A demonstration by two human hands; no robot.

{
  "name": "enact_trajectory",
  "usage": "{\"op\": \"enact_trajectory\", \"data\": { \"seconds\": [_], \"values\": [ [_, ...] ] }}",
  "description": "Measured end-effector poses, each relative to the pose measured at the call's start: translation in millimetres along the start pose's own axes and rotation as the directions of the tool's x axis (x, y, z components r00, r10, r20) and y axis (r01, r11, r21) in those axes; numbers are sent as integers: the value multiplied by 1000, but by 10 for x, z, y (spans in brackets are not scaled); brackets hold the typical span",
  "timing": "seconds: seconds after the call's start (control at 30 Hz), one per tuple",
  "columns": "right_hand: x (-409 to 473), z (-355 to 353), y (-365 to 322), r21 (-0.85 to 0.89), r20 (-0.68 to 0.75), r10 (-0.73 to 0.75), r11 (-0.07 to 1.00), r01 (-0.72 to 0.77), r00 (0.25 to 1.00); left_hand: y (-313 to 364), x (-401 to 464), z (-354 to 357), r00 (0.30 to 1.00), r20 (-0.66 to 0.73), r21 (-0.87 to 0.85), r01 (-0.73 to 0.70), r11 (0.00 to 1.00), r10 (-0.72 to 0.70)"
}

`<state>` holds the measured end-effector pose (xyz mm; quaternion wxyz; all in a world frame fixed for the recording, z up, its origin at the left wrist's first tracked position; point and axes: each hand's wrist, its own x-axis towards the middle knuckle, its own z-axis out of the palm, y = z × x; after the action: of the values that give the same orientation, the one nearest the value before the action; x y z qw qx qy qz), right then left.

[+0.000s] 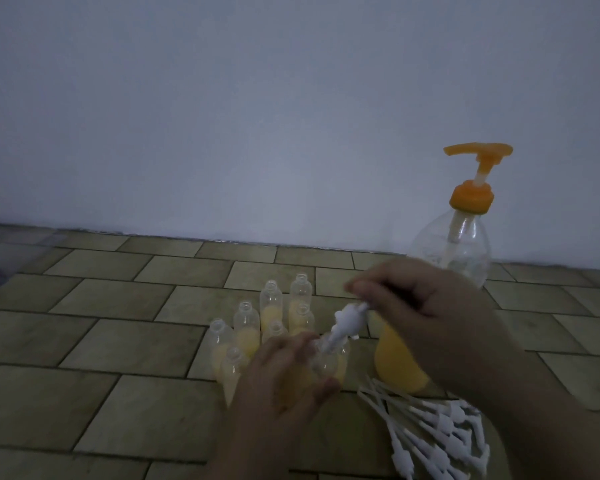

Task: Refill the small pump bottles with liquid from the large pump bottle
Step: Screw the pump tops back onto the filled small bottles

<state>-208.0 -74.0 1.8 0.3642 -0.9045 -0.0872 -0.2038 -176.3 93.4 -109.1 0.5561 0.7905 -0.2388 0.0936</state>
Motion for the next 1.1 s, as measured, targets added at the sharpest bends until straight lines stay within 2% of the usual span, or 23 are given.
{"op": "enact_trajectory", "data": {
  "seconds": [0.1,0.17,0.23,0.27,0.3,0.43,0.6,0.73,0.77,0.87,0.9,1.03,1.1],
  "values": [
    [-14,243,-50,141,56,30,989,-38,998,21,-13,47,1000,1,-119,4,993,-3],
    [-31,301,-29,310,73,86,945,-105,994,23,-28,46,999,25,-198,45,979,-41],
    [-38,284,0,568,184,145,792,-225,972,22,-28,18,993,79,-296,109,949,-89],
    [-44,271,6,639,233,150,721,-268,961,23,-21,-4,990,107,-330,123,936,-92],
    [-47,271,19,656,251,142,703,-276,958,24,-15,-24,987,138,-342,129,931,-85],
    [-43,345,109,557,167,157,800,-225,973,77,3,-25,970,241,-324,119,938,-40],
    [-29,337,92,629,207,174,730,-267,963,176,64,-28,970,230,-396,169,903,-81],
    [2,392,83,542,107,202,809,-227,974,226,76,-31,976,195,-363,164,917,-98],
    [0,405,84,566,107,211,790,-234,972,234,79,-30,977,183,-359,173,917,-113],
    [0,374,60,747,188,197,607,-271,962,251,101,-52,968,182,-381,231,895,-173],
    [0,360,53,765,194,191,584,-270,962,267,102,-65,965,189,-381,241,893,-180],
    [4,395,83,752,181,221,597,-279,958,339,88,-97,960,202,-381,258,888,-193],
    [7,379,94,768,208,231,563,-305,951,379,92,-102,956,202,-403,279,871,-213]
  ]
}}
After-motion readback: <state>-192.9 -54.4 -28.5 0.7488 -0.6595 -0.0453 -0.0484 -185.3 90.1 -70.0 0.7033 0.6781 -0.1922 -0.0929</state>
